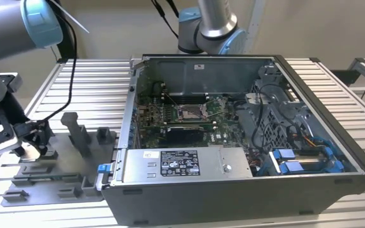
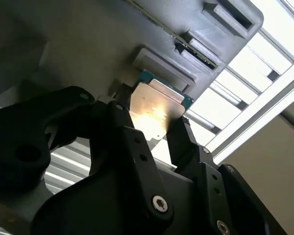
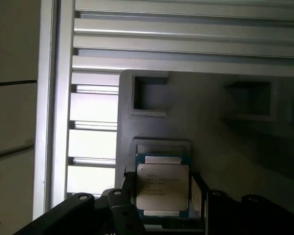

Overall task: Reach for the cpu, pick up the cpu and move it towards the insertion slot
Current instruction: 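Pick up the cpu and move it towards the insertion slot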

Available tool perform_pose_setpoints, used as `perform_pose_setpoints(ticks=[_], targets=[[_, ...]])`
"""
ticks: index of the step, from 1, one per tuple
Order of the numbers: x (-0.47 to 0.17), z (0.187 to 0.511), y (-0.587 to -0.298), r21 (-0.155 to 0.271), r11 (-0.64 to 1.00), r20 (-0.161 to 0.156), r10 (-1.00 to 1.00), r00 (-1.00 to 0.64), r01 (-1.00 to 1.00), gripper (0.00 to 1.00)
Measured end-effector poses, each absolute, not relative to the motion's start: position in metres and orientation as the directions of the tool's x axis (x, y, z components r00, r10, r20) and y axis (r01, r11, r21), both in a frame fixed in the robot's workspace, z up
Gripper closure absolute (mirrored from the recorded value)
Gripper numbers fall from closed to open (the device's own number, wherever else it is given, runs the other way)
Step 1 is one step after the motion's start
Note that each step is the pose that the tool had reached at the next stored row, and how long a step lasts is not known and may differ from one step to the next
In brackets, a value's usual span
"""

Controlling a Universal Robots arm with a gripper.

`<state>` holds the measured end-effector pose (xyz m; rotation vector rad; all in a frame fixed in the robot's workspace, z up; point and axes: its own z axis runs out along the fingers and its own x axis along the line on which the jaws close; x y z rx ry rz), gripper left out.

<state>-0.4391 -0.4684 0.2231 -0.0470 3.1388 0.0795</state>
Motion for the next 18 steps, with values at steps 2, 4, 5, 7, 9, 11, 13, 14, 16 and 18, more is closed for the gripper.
perform_pose_setpoints(ticks=[2, 4, 5, 7, 9, 11, 13, 14, 16, 18], targets=[[-0.439, 0.227, -0.468, 0.051, 0.998, -0.002, -0.03, -1.0, -0.03, 1.0], [-0.439, 0.231, -0.468, 0.051, 0.998, -0.002, -0.03, -1.0, -0.03, 1.0], [-0.439, 0.236, -0.468, 0.051, 0.998, -0.002, -0.03, -1.0, -0.03, 1.0], [-0.439, 0.245, -0.468, 0.051, 0.998, -0.002, -0.03, -1.0, -0.03, 1.0], [-0.439, 0.254, -0.468, 0.051, 0.998, -0.002, -0.03, -1.0, -0.03, 1.0], [-0.439, 0.263, -0.468, 0.051, 0.998, -0.002, -0.03, -1.0, -0.03, 1.0], [-0.439, 0.272, -0.468, 0.051, 0.998, -0.002, -0.03, -1.0, -0.03, 1.0], [-0.439, 0.277, -0.468, 0.051, 0.998, -0.002, -0.03, -1.0, -0.03, 1.0], [-0.439, 0.286, -0.468, 0.051, 0.998, -0.002, -0.03, -1.0, -0.03, 1.0], [-0.439, 0.295, -0.468, 0.051, 0.998, -0.002, -0.03, -1.0, -0.03, 1.0]])
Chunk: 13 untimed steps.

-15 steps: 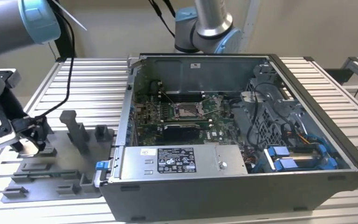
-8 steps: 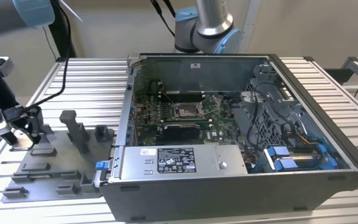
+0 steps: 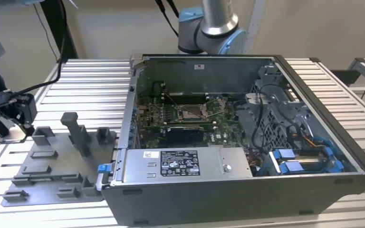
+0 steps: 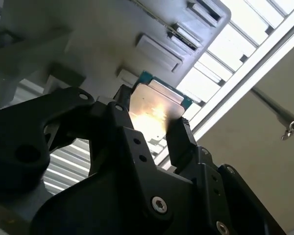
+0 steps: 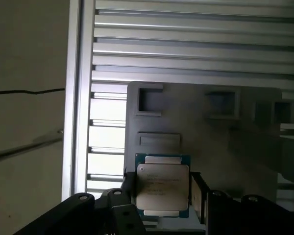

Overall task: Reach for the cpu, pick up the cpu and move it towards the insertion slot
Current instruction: 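Pick up the cpu and move it towards the insertion slot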

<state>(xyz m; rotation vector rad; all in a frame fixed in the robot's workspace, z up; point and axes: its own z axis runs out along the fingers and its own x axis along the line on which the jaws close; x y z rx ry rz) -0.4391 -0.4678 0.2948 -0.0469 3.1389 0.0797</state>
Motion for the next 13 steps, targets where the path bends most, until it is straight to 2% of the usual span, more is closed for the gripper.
perform_pose_setpoints(ticks=[13], targets=[[-0.439, 0.348, -0.468, 0.051, 0.998, -0.002, -0.03, -1.0, -0.03, 1.0]])
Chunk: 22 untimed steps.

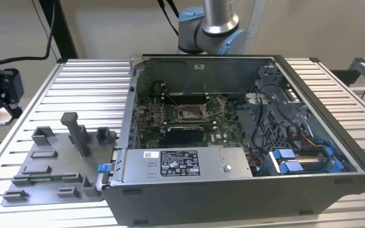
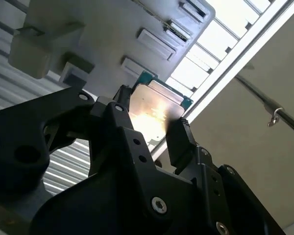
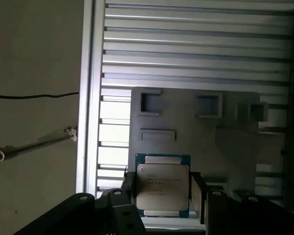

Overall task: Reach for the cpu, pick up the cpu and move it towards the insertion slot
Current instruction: 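Pick up the cpu and move it towards the insertion slot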

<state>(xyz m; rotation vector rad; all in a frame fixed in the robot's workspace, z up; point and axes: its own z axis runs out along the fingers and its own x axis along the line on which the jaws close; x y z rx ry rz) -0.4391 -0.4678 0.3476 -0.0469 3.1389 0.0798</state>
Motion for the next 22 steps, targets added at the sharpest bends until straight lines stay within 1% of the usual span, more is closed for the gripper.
perform_pose_setpoints(ticks=[11, 22], targets=[[-0.439, 0.363, -0.468, 0.051, 0.998, -0.002, -0.03, -1.0, -0.03, 1.0], [-0.439, 0.372, -0.468, 0.051, 0.998, -0.002, -0.03, -1.0, -0.03, 1.0]])
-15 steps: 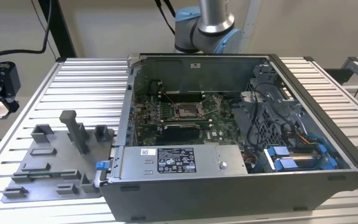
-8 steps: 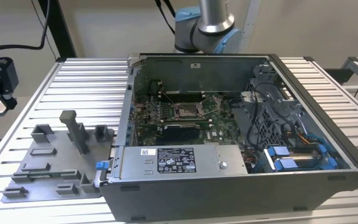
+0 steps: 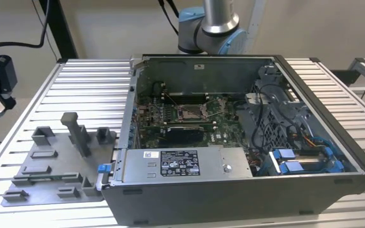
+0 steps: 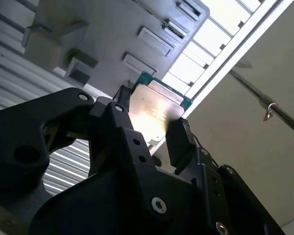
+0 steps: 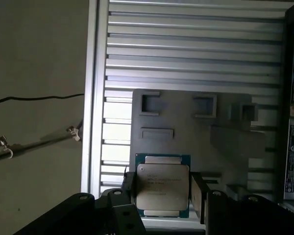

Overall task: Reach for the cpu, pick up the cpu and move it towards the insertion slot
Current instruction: 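Pick up the cpu and move it towards the insertion slot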

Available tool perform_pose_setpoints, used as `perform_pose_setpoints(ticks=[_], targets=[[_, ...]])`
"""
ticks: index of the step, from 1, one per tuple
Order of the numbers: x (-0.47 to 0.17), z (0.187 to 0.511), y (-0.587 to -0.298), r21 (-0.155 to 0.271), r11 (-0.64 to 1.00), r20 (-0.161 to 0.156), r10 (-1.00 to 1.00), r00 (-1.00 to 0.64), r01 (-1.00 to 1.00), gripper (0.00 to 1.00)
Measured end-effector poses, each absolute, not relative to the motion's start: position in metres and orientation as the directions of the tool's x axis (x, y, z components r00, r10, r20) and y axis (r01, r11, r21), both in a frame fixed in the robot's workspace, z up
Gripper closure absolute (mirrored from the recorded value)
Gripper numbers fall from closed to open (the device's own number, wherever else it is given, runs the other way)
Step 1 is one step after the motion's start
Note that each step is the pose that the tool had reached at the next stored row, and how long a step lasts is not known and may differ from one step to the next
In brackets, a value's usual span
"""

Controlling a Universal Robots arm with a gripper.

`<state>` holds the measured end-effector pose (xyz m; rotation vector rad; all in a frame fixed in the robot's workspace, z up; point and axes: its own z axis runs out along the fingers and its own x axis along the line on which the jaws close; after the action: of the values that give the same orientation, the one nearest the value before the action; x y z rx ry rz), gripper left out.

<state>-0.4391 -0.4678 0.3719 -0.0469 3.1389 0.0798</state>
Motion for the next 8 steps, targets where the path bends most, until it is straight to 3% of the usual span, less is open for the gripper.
perform_pose_setpoints(ticks=[8], targets=[[-0.4391, 0.3779, -0.4678, 0.051, 0.998, -0.002, -0.03, -1.0, -0.03, 1.0]])
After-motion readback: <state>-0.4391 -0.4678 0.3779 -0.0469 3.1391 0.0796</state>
